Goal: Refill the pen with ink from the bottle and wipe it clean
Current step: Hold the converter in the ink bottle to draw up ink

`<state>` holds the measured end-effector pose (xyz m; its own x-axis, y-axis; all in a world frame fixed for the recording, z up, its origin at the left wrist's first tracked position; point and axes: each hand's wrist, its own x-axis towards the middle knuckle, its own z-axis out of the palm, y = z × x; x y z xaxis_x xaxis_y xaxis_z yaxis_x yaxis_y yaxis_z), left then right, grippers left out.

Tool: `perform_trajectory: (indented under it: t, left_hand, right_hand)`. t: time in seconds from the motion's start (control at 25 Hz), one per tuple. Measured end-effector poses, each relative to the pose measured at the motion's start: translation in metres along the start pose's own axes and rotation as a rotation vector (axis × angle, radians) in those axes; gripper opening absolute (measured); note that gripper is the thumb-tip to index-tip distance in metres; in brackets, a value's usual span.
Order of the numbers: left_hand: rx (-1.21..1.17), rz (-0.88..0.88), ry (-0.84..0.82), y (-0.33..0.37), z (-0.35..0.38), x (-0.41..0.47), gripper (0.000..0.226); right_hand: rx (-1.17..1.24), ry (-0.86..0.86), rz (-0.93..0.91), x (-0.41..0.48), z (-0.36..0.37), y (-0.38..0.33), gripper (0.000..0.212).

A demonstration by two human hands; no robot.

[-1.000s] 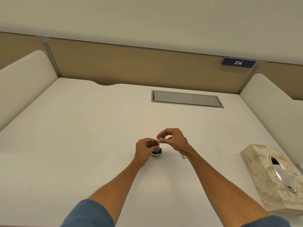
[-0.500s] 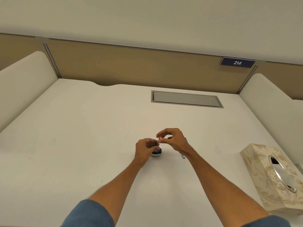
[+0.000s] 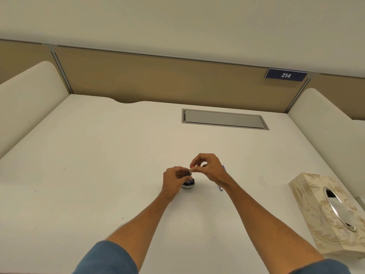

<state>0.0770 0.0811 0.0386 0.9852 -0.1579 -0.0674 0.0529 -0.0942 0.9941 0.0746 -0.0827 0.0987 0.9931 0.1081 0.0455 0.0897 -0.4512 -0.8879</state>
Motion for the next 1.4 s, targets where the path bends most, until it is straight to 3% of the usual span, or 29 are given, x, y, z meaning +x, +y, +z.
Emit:
perform_trajectory:
  t: [0.2, 1.4]
  left_hand:
    - [-0.001, -0.002, 0.001, -0.0009, -0.0008, 0.0006, 0.022]
    - [-0.015, 0.007, 0.007, 0.0001, -0.0002, -0.0014, 0.021]
  right_hand:
    - [-0.030, -0.060, 0.021, 0.0019, 0.0001, 0.0008, 0.013]
    - [-0.039, -0.033, 0.009, -0.0014, 0.0016, -0.0027, 0.010]
